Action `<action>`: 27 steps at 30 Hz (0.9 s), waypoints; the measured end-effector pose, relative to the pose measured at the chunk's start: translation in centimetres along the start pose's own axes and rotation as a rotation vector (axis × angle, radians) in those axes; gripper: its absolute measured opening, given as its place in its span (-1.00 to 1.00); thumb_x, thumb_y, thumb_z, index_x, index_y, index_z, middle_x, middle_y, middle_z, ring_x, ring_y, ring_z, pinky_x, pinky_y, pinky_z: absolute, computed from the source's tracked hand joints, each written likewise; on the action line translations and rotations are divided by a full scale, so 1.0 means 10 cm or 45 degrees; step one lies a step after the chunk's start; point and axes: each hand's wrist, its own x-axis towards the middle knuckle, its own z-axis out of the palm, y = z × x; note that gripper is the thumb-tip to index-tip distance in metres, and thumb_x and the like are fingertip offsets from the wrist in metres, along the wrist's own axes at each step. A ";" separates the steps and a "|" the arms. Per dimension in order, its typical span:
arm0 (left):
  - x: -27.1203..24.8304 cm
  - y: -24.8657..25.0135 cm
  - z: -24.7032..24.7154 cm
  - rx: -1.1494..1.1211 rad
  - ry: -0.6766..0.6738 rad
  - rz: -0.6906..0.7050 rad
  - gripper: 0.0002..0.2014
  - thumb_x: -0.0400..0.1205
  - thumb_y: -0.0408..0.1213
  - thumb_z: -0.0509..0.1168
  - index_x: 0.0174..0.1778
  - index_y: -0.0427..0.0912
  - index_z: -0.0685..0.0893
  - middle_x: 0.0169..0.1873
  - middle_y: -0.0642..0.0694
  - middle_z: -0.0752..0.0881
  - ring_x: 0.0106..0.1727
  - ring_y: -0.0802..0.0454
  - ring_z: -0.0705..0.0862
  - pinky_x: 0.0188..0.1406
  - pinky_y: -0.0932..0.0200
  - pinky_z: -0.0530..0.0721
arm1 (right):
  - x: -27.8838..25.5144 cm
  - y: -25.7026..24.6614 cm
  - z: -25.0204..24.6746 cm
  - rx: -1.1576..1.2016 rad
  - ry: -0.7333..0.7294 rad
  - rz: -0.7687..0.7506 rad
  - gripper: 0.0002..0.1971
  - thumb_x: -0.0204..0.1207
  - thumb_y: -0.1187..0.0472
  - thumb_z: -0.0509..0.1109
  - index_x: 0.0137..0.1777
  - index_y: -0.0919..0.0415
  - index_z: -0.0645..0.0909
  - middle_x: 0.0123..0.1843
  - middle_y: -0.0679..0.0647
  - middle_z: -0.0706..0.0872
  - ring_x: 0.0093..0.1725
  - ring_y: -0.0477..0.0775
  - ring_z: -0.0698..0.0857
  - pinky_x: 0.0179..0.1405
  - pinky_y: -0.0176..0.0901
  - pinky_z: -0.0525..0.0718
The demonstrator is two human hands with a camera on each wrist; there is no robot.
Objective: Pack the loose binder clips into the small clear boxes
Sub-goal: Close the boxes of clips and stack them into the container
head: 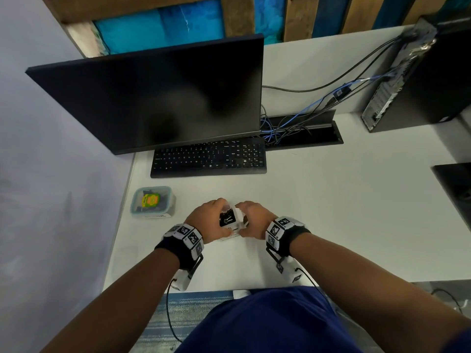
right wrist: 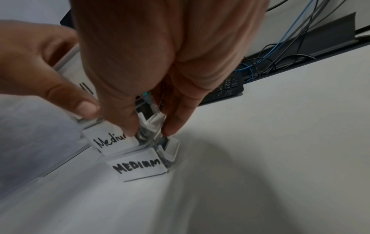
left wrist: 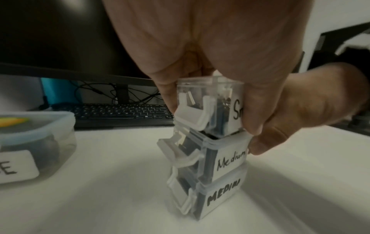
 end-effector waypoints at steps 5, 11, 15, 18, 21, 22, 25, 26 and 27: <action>0.02 -0.01 0.00 0.045 -0.056 0.005 -0.35 0.37 -0.03 0.52 0.35 0.00 0.44 0.25 0.07 0.61 0.21 0.09 0.61 0.17 0.12 0.63 | -0.02 0.07 -0.06 0.079 -0.004 0.153 -0.44 0.43 0.39 0.45 0.46 0.19 0.50 0.20 0.07 0.71 0.03 0.05 0.76 0.09 -0.13 0.73; 0.04 0.04 0.00 0.150 -0.066 -0.022 -0.37 0.35 -0.01 0.51 0.30 0.01 0.44 0.19 0.06 0.63 0.13 0.03 0.65 0.09 0.02 0.69 | 0.00 0.03 -0.05 0.015 -0.078 0.242 -0.67 0.45 0.33 0.47 0.23 0.21 0.65 0.11 0.06 0.78 0.10 0.09 0.74 -0.03 -0.20 0.61; 0.02 0.03 -0.01 0.139 -0.066 -0.007 -0.38 0.37 -0.02 0.52 0.31 0.01 0.44 0.22 0.06 0.62 0.14 0.04 0.64 0.10 0.05 0.66 | 0.02 0.01 0.00 0.073 -0.158 0.326 -0.66 0.49 0.38 0.39 0.27 0.23 0.64 0.15 0.08 0.79 0.13 0.13 0.76 0.20 -0.01 0.73; 0.02 0.03 -0.03 0.113 -0.074 -0.006 -0.36 0.37 -0.05 0.54 0.32 -0.01 0.45 0.23 0.04 0.63 0.17 0.03 0.64 0.14 0.10 0.64 | 0.07 0.03 0.00 0.129 -0.178 0.356 -0.67 0.45 0.40 0.39 0.21 0.24 0.69 0.16 0.12 0.78 0.12 0.16 0.76 0.17 0.10 0.75; 0.02 0.03 -0.03 0.103 -0.074 -0.014 -0.37 0.36 -0.04 0.54 0.31 -0.01 0.45 0.22 0.05 0.63 0.16 0.04 0.64 0.12 0.11 0.63 | 0.06 0.03 0.00 0.064 -0.176 0.380 -0.66 0.54 0.30 0.31 0.31 0.18 0.62 0.24 0.09 0.72 0.17 0.18 0.72 0.05 -0.11 0.68; 0.01 0.03 -0.03 0.101 -0.075 -0.015 -0.37 0.36 -0.04 0.54 0.31 -0.01 0.45 0.22 0.05 0.63 0.15 0.04 0.64 0.11 0.12 0.63 | 0.05 0.02 0.01 0.047 -0.200 0.387 -0.69 0.58 0.24 0.30 0.30 0.18 0.60 0.22 0.11 0.72 0.16 0.19 0.73 0.00 -0.13 0.64; 0.00 0.03 -0.03 0.092 -0.078 -0.021 -0.37 0.37 -0.03 0.54 0.31 -0.01 0.45 0.22 0.05 0.63 0.14 0.04 0.64 0.08 0.15 0.62 | 0.04 -0.03 0.05 0.070 -0.270 0.413 -0.66 0.55 0.20 0.36 0.32 0.20 0.53 0.18 0.16 0.73 0.14 0.22 0.73 0.04 -0.02 0.70; 0.00 0.03 -0.04 0.091 -0.075 -0.019 -0.37 0.37 -0.03 0.54 0.31 0.00 0.45 0.22 0.06 0.63 0.13 0.04 0.64 0.07 0.15 0.61 | 0.05 -0.02 0.06 0.064 -0.278 0.416 -0.60 0.53 0.23 0.38 0.36 0.20 0.49 0.19 0.18 0.72 0.15 0.22 0.72 0.05 -0.01 0.70; 0.00 0.03 -0.04 0.089 -0.072 -0.019 -0.37 0.37 -0.03 0.54 0.31 0.00 0.45 0.22 0.06 0.62 0.13 0.05 0.64 0.07 0.17 0.61 | 0.05 -0.01 0.06 0.054 -0.282 0.421 -0.53 0.51 0.25 0.39 0.42 0.20 0.44 0.22 0.18 0.70 0.15 0.22 0.71 0.04 0.00 0.70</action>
